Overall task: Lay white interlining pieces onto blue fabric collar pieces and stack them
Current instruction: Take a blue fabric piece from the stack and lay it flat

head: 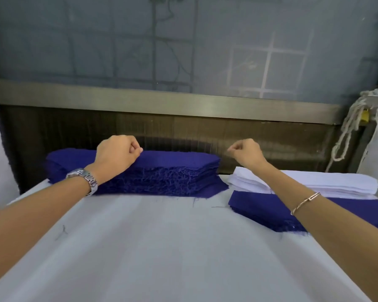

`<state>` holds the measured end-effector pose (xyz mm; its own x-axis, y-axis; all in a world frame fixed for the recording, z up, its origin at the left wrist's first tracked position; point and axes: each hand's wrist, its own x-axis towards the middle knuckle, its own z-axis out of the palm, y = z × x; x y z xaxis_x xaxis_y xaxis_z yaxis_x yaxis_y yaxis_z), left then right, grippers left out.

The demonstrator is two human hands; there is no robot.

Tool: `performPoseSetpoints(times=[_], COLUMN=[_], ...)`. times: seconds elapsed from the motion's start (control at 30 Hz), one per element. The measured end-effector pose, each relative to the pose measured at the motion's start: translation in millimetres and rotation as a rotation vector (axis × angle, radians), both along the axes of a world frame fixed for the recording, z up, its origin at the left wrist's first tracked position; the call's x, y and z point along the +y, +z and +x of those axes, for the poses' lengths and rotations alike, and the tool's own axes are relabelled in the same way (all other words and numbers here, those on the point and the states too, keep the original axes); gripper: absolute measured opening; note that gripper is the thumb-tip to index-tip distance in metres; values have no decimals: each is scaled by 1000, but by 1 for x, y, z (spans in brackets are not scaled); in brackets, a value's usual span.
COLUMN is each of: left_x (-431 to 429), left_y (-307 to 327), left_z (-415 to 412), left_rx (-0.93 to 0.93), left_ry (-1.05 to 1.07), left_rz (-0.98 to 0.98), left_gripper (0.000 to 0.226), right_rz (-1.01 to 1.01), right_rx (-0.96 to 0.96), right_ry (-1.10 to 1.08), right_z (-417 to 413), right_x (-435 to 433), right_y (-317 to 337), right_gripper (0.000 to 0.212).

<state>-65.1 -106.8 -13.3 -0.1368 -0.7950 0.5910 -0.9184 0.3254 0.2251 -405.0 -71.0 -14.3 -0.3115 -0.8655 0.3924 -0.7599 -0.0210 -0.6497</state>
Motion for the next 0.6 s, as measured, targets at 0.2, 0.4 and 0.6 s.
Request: performPoseSetpoints(times=[0.2,0.4,0.6], left_x=[-16,-27,-37], left_y=[-3,-7,-7], left_z=[38,62,72], left_rx=[-101,-149,-138], left_ry=[52,29,-29], left_rz=[-17,48,111], left_gripper=[13,18,21], right_rz=[140,196,88], right_rx=[116,113,121], right_ry=[58,7,-14], right_z=[39,51,53], right_x=[-28,-43,-48], right_y=[-1,-8,-11], right_gripper=[24,29,15])
